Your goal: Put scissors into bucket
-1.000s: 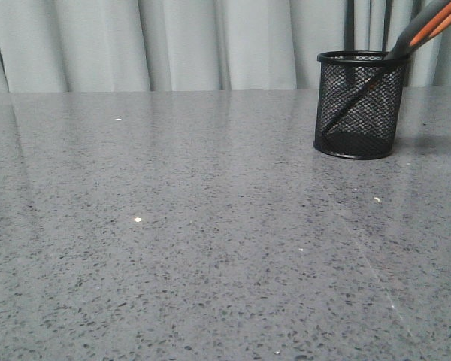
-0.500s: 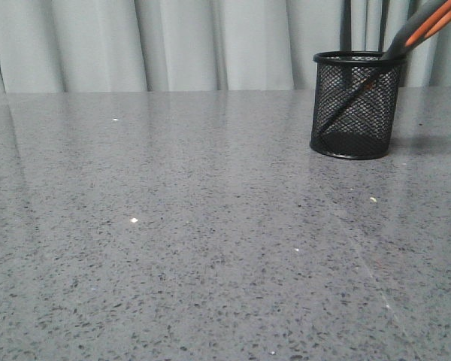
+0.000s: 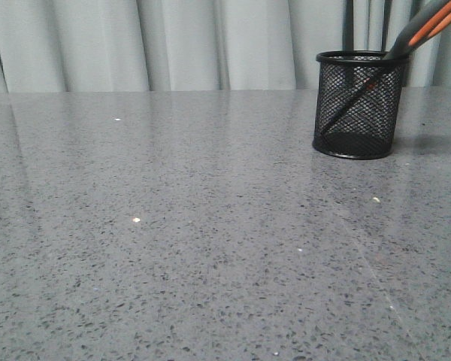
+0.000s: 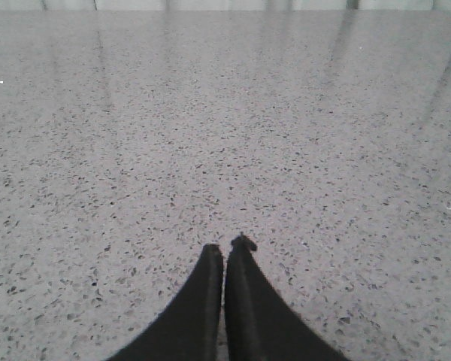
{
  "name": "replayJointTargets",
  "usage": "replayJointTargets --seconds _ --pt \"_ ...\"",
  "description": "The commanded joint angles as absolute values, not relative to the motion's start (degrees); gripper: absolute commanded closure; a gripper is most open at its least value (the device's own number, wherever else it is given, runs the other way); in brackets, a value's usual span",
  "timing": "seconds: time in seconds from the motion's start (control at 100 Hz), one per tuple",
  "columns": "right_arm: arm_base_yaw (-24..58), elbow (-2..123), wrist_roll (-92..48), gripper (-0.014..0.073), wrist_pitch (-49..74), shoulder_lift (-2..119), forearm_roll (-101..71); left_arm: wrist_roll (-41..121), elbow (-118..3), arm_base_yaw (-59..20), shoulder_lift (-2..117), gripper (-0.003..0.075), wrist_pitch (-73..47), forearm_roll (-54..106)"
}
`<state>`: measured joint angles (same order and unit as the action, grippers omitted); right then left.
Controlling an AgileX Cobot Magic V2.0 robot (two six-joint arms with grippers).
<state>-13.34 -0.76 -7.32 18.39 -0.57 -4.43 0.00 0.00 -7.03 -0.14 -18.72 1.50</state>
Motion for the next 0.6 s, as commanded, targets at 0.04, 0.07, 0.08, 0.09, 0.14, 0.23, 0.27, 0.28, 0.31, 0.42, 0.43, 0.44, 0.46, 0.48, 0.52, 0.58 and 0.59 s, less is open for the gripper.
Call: replayJointTargets --seconds 0.04,0.07,0.08,0.09,0.14,0.23,0.27,0.28,0.31,0.42,0.43,0.44,0.46,0.48,0.52,0.58,0.59 --pt "-13.25 -1.06 -7.18 0.064 16.76 -1.89 -4.43 -0.64 2.33 -6.9 -1.63 0.074 -15.66 1.89" --pt "-13.25 -1.06 -7.18 0.064 16.76 -1.89 -4.43 -0.64 2.33 -6.9 -1.63 0.074 -15.66 1.89" --pt "-13.25 -1.06 -7.18 0.064 16.76 -1.89 -4.43 -0.64 2.33 -6.9 -1.63 0.074 -15.66 1.89" --pt "-13.25 -1.06 -7.18 0.064 16.76 -1.89 -4.43 -0.64 2.33 -6.9 -1.63 0.074 -15.66 1.89" --pt "-13.25 -1.06 -7.18 0.064 16.74 -1.89 -4.43 -0.64 2.33 -6.9 -1.63 0.074 -15.66 1.89" --pt "-13.25 -1.06 -7.18 0.064 16.52 -1.89 -4.43 -0.64 2.33 -6.9 -1.63 0.074 -15.66 1.89" --pt "-13.25 -1.06 -7.18 0.064 16.52 -1.89 -4.43 -0.64 2.33 -6.9 -1.63 0.074 -15.66 1.89" --pt "-13.25 -1.06 -7.18 0.064 16.52 -1.89 -4.43 -0.64 2.33 -6.9 -1.63 0.074 -15.66 1.89" --pt "-13.25 -1.06 -7.18 0.064 16.52 -1.89 -4.43 -0.64 2.33 -6.9 -1.63 0.074 -15.66 1.89" --pt "-13.25 -1.06 -7.18 0.064 16.52 -1.89 -4.33 -0.64 2.33 -6.9 -1.63 0.074 -15.66 1.89" --pt "-13.25 -1.06 -7.18 0.064 16.52 -1.89 -4.33 -0.64 2.33 -6.9 -1.63 0.074 -15.66 1.89" --pt "-13.25 -1.06 -7.18 0.064 16.52 -1.89 -4.33 -0.64 2.33 -6.9 -1.63 0.074 -15.66 1.89" --pt "-13.25 -1.06 -7.18 0.064 16.52 -1.89 -4.33 -0.64 2.33 -6.9 -1.63 0.074 -15.66 1.89" --pt "-13.25 -1.06 -7.18 0.064 16.52 -1.89 -4.33 -0.64 2.33 -6.9 -1.63 0.074 -15.66 1.89" --pt "-13.25 -1.06 -7.18 0.064 16.52 -1.89 -4.33 -0.64 2.33 -6.9 -1.63 0.074 -15.66 1.89" --pt "-13.25 -1.06 -7.18 0.064 16.52 -1.89 -4.33 -0.64 2.33 -6.9 -1.63 0.074 -15.66 1.89" --pt "-13.25 -1.06 -7.18 0.064 16.52 -1.89 -4.33 -0.64 2.33 -6.9 -1.63 0.074 -15.66 1.89"
